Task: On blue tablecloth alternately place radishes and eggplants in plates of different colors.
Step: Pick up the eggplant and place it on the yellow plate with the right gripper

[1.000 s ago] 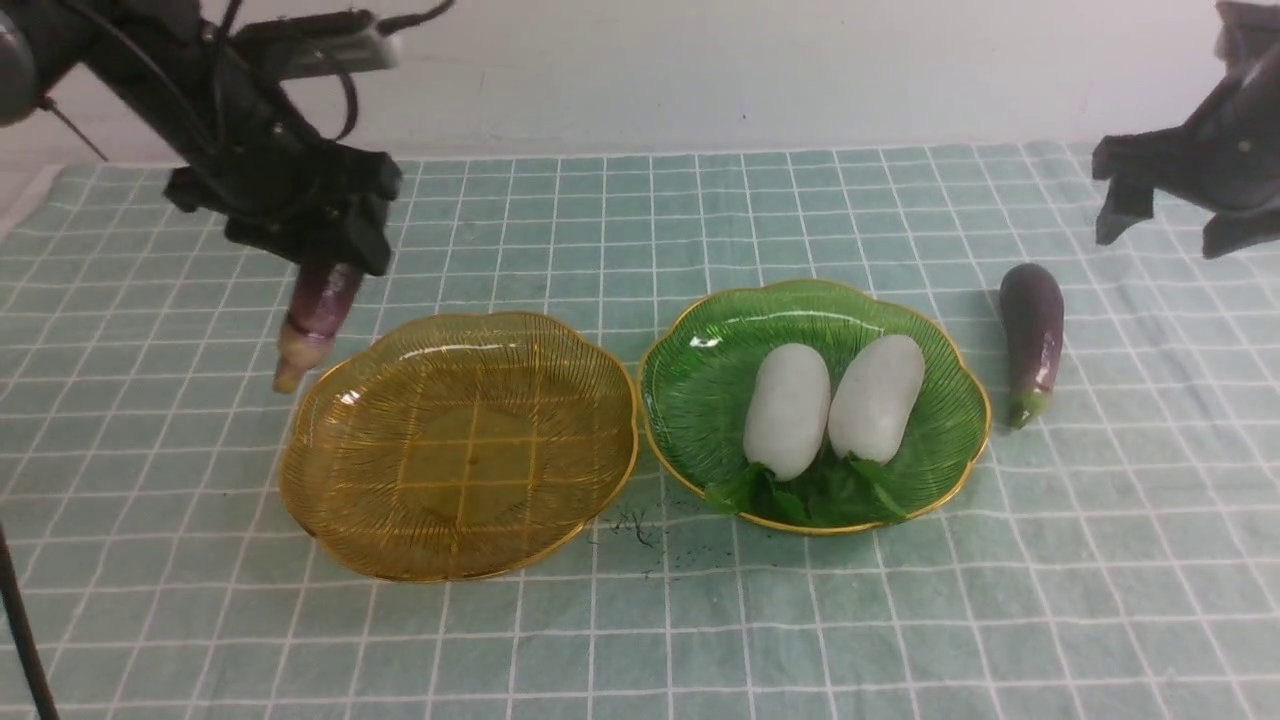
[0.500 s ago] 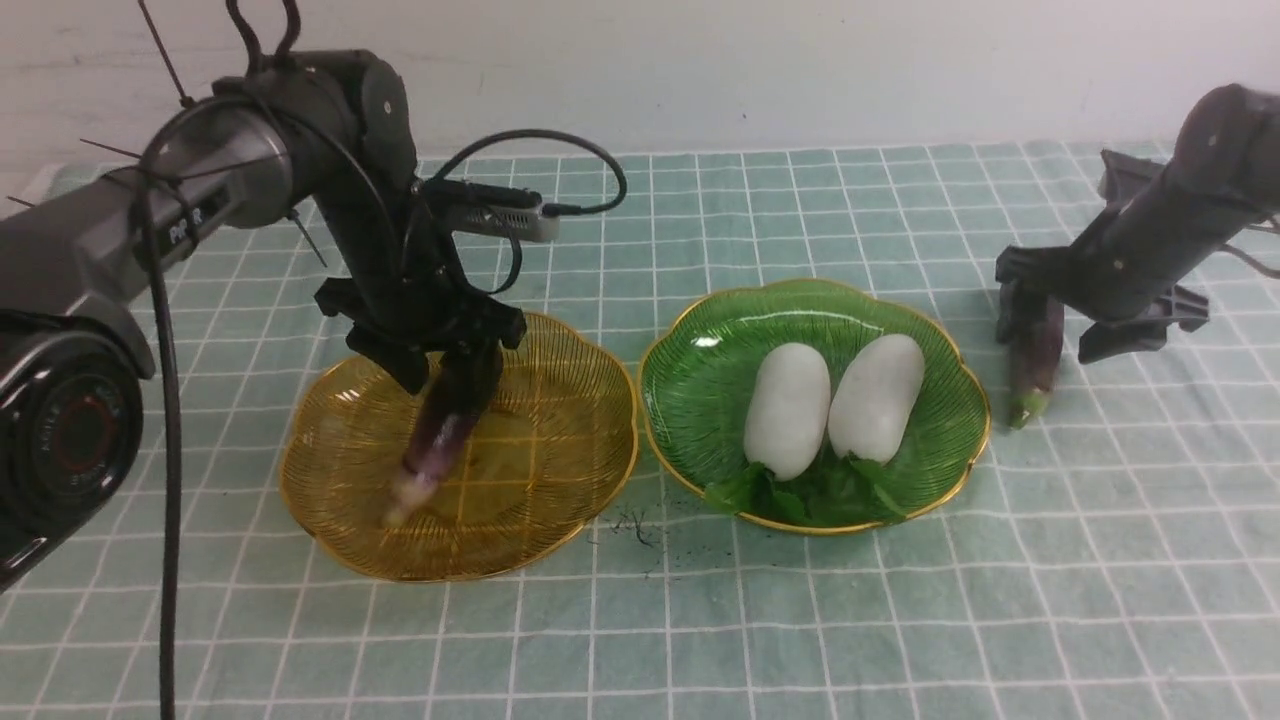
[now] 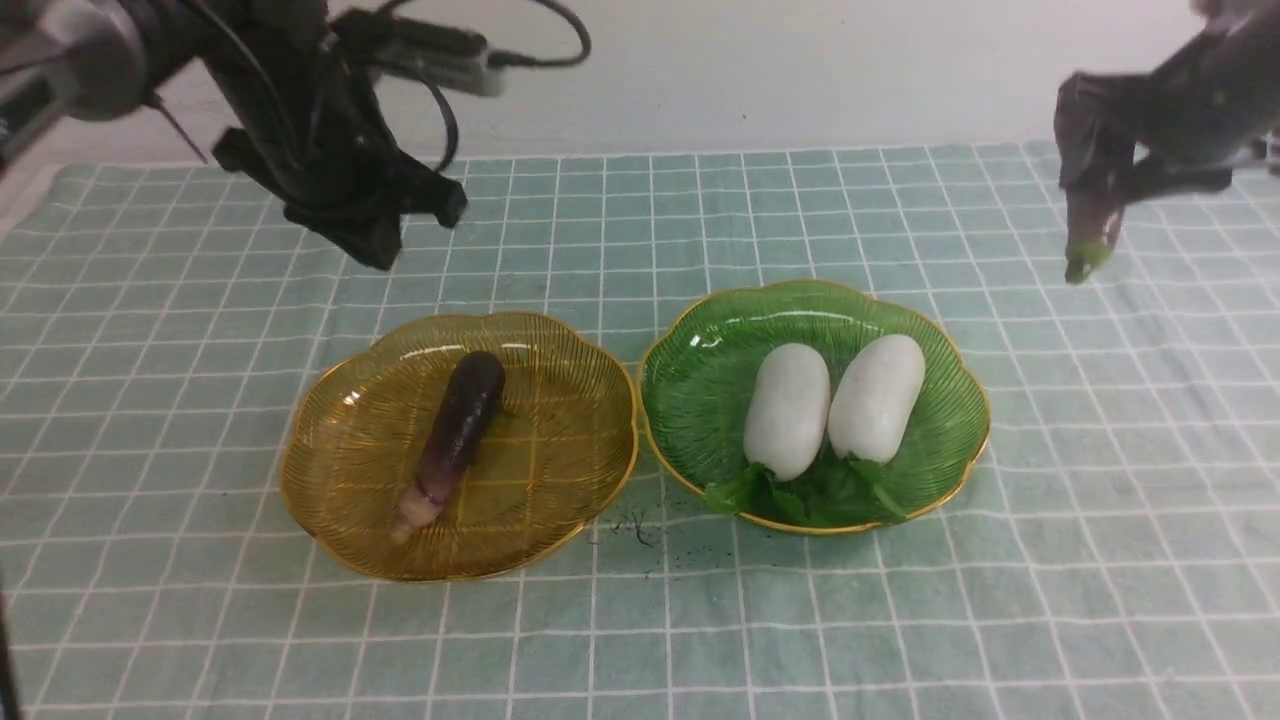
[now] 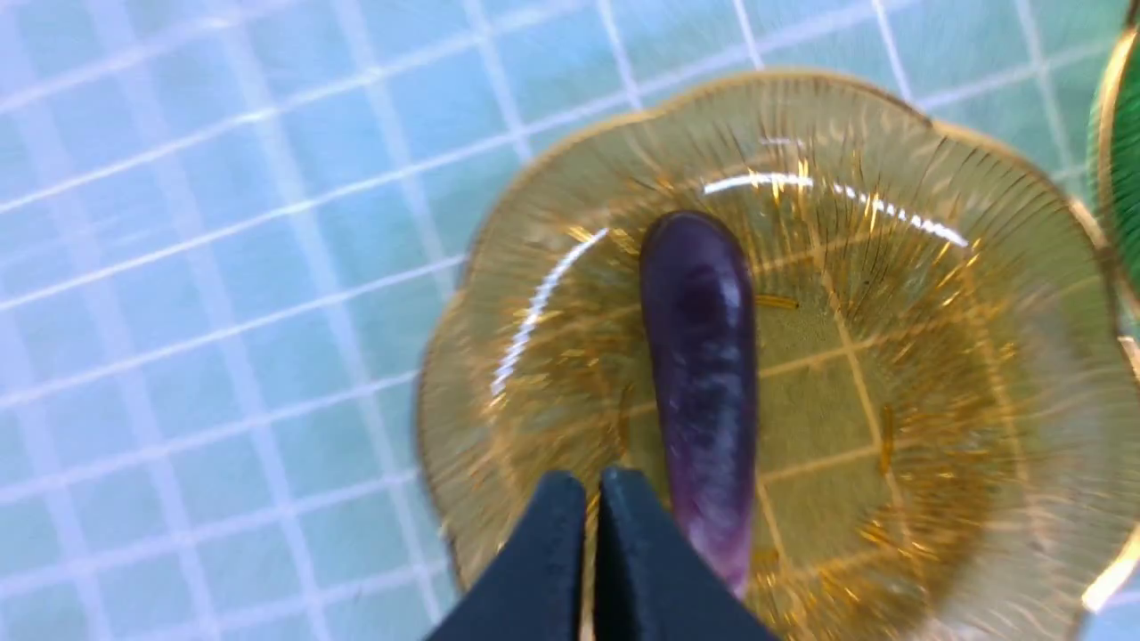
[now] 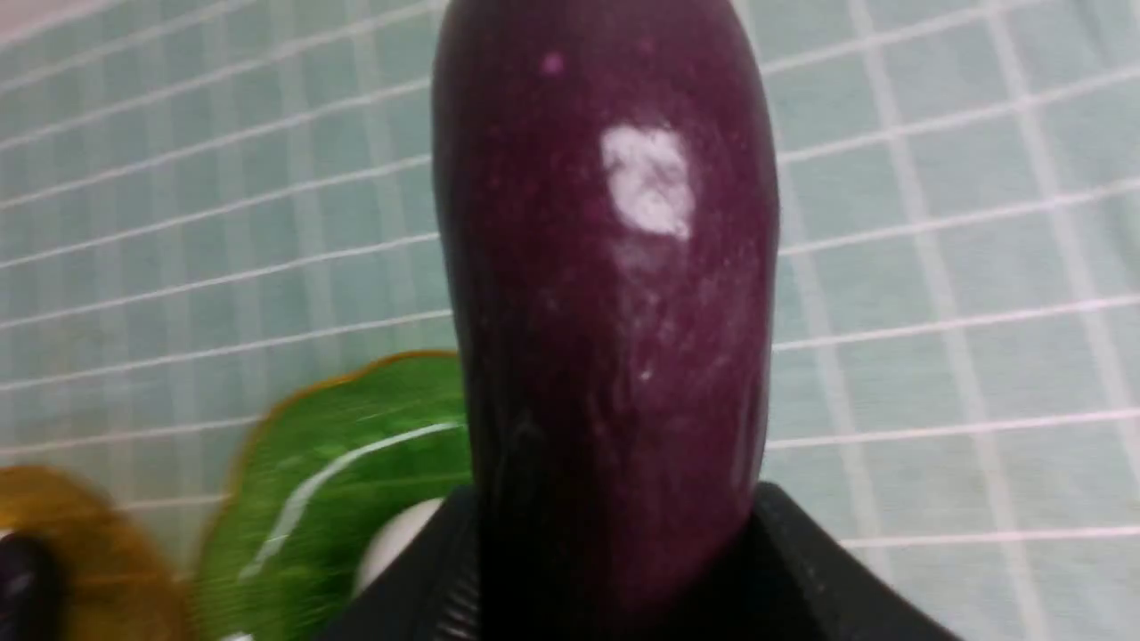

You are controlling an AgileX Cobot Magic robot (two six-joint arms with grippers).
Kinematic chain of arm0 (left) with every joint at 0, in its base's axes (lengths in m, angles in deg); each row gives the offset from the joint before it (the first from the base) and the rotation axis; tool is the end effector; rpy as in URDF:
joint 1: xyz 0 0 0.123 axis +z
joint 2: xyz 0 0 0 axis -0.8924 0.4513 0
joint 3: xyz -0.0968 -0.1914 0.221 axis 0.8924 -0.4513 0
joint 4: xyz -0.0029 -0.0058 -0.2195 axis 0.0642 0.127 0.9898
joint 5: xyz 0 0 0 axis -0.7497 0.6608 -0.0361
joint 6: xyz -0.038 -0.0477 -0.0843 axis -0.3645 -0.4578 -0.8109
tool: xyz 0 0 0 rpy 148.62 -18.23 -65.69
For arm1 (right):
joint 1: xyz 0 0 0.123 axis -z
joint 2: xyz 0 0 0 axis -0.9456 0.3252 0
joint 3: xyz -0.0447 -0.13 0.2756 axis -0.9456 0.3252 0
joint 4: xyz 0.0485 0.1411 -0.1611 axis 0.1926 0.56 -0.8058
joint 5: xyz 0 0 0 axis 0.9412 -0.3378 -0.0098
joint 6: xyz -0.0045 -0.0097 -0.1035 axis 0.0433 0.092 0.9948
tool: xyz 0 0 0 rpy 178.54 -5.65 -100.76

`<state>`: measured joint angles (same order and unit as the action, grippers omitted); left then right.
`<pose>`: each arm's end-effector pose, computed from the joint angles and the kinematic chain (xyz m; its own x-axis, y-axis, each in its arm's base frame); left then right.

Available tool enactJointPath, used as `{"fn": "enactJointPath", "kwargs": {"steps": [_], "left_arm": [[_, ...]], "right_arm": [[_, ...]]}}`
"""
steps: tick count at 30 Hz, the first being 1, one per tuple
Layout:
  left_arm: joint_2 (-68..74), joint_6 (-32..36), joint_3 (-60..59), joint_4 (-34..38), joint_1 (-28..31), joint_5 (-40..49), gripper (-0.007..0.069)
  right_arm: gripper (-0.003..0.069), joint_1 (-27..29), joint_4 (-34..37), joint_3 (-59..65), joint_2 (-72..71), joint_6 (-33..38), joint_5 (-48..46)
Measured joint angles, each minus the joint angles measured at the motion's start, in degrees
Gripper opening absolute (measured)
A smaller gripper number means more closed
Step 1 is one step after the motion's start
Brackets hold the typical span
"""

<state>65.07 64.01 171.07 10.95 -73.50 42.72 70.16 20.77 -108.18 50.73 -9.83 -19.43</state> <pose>0.3654 -0.0601 0.3726 -0.8614 0.2286 -0.4535 0.2123 0.9733 0.0873 0.3968 0.0398 0.3613 -0.8513 0.1789 -0.4932 -0.0242 0.9257 0.3775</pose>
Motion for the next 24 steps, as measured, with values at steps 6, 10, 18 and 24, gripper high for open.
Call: {"fn": "enactJointPath", "kwargs": {"steps": [6, 10, 18, 24], "left_arm": [[-15.6, -4.78, -10.88, -0.92, 2.11, 0.41, -0.0008], [-22.93, -5.17, -19.02, -0.84, 2.11, 0.77, -0.0008], [-39.0, -6.03, -36.24, -0.71, 2.11, 1.23, -0.0008], [-50.07, -6.24, -43.54, -0.71, 2.11, 1.37, -0.0008]], "right_arm": [[0.0311, -12.82, 11.82, -0.04, 0.31, 4.89, -0.57], [0.0311, -20.32, 14.48, -0.04, 4.37, 5.79, 2.27], [0.0311, -30.22, 15.84, 0.06, 15.75, 7.54, 14.57], [0.0403, -30.98, 18.96, 0.06, 20.68, 7.6, 17.33]]}}
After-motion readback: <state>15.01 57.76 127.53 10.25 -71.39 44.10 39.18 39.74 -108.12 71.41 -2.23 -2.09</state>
